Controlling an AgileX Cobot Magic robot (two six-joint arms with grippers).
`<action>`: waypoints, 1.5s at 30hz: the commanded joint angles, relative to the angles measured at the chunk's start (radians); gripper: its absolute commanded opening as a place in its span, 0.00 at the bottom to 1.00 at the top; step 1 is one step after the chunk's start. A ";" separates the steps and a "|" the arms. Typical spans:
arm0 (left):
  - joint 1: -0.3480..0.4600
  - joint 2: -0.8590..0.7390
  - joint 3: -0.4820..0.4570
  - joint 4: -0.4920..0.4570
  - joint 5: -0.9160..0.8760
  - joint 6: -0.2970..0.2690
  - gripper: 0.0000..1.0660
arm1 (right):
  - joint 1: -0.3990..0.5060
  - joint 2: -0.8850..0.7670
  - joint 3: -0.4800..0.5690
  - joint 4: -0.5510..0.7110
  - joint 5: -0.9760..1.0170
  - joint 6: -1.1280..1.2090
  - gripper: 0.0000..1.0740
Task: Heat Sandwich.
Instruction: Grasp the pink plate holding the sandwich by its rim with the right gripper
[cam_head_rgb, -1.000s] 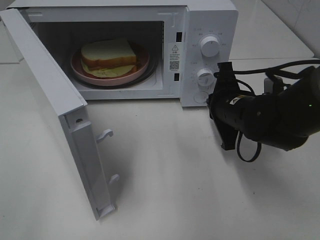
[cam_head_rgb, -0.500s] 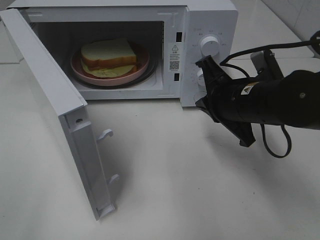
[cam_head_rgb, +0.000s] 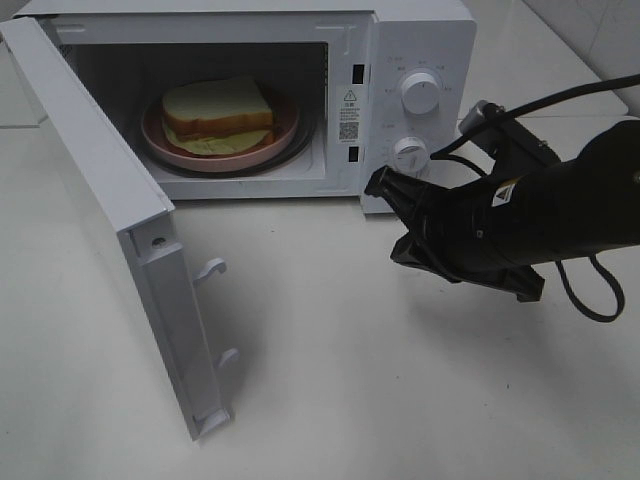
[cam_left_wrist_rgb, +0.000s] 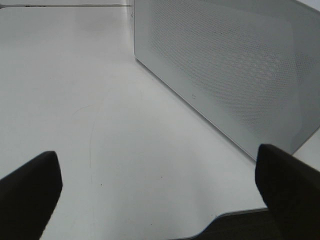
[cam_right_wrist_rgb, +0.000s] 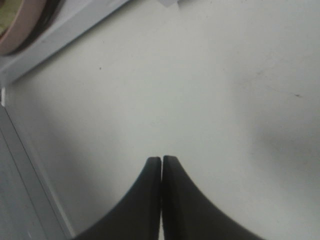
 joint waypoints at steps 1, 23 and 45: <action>0.001 -0.007 0.001 -0.007 -0.010 0.003 0.92 | -0.001 -0.028 0.001 -0.009 0.080 -0.113 0.01; 0.001 -0.007 0.001 -0.007 -0.010 0.003 0.92 | -0.001 -0.049 -0.076 -0.134 0.475 -0.615 0.02; 0.001 -0.007 0.001 -0.007 -0.010 0.003 0.92 | -0.001 -0.049 -0.270 -0.390 0.763 -1.448 0.07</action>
